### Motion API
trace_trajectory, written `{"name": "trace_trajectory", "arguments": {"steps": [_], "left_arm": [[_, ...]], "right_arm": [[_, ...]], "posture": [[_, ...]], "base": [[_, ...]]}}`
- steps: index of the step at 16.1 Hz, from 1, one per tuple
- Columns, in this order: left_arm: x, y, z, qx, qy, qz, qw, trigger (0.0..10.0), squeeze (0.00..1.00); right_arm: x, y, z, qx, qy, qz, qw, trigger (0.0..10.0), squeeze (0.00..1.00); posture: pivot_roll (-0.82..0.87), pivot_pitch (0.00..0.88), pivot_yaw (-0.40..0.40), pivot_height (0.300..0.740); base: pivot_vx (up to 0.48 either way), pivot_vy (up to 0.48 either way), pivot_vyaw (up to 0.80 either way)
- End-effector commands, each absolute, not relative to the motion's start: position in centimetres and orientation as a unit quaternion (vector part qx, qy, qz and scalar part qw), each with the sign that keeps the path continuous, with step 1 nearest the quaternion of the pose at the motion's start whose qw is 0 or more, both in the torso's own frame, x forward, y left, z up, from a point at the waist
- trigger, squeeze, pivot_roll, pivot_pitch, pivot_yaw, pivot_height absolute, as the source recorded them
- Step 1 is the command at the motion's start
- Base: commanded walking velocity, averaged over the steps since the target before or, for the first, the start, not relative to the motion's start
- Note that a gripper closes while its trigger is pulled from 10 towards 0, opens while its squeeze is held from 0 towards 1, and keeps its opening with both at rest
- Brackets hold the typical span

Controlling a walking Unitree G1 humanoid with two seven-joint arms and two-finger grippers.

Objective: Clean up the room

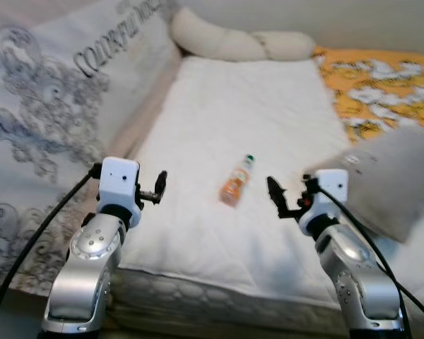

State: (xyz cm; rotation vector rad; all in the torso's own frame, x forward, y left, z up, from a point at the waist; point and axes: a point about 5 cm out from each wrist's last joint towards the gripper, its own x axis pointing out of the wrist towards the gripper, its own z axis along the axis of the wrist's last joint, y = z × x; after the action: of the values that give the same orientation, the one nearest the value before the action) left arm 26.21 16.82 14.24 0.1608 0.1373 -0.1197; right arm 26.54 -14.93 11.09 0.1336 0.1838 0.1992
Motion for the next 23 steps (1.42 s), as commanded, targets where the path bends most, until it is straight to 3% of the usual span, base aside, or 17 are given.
{"name": "trace_trajectory", "arguments": {"steps": [1,5,11,13,18,23], "left_arm": [[26.2,17.5,14.6,0.089,0.064,-0.048,0.993,10.0,0.0],[26.1,17.6,14.6,0.092,0.066,-0.047,0.992,10.0,0.0],[25.4,17.1,14.8,0.109,0.072,-0.092,0.987,10.0,0.0],[24.9,16.7,14.5,0.142,0.095,-0.148,0.974,10.0,0.0],[24.1,16.4,14.8,0.135,0.124,-0.229,0.956,10.0,0.0],[23.0,16.9,16.3,0.165,0.138,-0.286,0.934,10.0,0.0]], "right_arm": [[26.8,-14.3,11.1,0.072,0.101,0.101,0.987,10.0,0.0],[27.3,-14.5,10.8,0.073,0.14,0.092,0.983,10.0,0.0],[29.6,-13.7,9.7,0.026,0.228,0.097,0.968,10.0,0.0],[30.7,-13.7,8.6,0.023,0.3,0.061,0.952,10.0,0.0],[35.1,-13.0,9.0,0.027,0.324,0.049,0.944,10.0,0.0],[36.7,-12.5,8.4,0.051,0.347,0.043,0.936,10.0,0.0]], "posture": [[0.05,0.0,-0.012,0.74],[0.06,0.0,-0.015,0.74],[0.07,0.0,-0.021,0.74],[0.08,0.0,-0.025,0.74],[0.1,0.0,-0.027,0.74],[0.19,0.0,-0.041,0.74]], "base": [[0.349,0.0,0.0],[0.337,0.0,0.0],[0.0,0.0,0.0],[0.0,0.0,0.0],[0.0,0.0,0.0],[0.0,0.0,0.0]]}}
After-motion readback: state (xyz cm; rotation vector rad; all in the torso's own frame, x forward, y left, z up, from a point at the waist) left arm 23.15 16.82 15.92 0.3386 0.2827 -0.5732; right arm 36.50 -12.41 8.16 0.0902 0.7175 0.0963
